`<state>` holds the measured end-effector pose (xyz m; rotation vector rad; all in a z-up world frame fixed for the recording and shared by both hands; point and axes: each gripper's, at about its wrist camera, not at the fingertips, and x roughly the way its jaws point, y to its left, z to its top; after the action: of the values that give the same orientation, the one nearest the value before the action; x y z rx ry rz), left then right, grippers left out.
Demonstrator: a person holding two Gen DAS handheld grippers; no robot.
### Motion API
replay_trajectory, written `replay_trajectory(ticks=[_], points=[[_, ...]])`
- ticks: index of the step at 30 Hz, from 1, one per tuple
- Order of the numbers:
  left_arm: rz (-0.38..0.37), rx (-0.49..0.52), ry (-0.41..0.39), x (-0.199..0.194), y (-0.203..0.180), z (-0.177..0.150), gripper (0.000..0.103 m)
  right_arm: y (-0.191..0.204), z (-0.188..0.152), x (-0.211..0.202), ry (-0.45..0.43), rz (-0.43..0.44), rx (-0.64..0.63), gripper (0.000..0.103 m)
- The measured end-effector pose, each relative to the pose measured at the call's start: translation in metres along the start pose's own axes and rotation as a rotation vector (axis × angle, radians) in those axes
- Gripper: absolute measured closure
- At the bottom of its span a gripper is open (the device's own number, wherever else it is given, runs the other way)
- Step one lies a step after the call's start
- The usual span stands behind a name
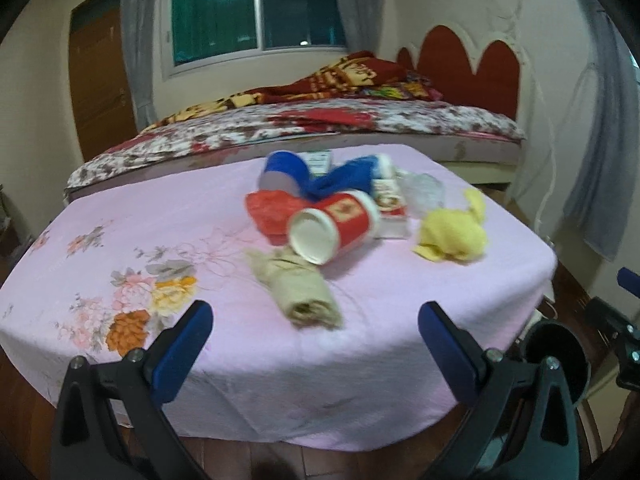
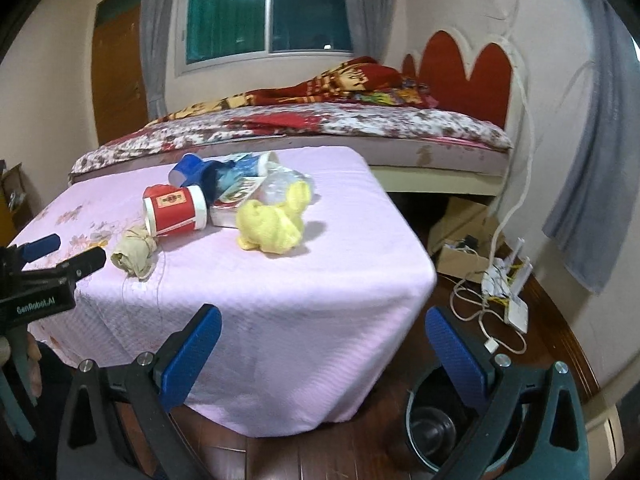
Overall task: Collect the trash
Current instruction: 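Grasp the red-and-white paper cup with the left tool while the right tool grasps the yellow cloth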
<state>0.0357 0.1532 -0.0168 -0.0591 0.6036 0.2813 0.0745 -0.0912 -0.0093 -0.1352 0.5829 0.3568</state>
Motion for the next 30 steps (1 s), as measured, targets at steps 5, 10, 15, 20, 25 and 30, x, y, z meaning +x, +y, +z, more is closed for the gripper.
replay_trajectory(ticks=[5,10,15,20,25,30], points=[[-0.005,0.006,0.008,0.027,0.013,0.010,0.000,0.020,0.018,0.038,0.008,0.029,-0.034,0.000],[-0.045,0.048,0.002,0.049,0.018,0.023,0.002,0.034,0.035,0.077,0.018,0.053,-0.063,0.001],[-0.069,0.086,-0.004,0.077,0.019,0.037,0.002,0.047,0.045,0.119,0.051,0.068,-0.092,0.003],[-0.115,0.098,0.025,0.104,0.017,0.045,0.006,0.051,0.049,0.156,0.086,0.068,-0.090,0.006],[-0.186,0.139,0.027,0.112,0.004,0.051,0.013,0.046,0.053,0.178,0.104,0.085,-0.073,0.013],[-0.224,0.172,0.043,0.117,-0.008,0.054,0.034,0.038,0.054,0.185,0.108,0.142,-0.068,0.038]])
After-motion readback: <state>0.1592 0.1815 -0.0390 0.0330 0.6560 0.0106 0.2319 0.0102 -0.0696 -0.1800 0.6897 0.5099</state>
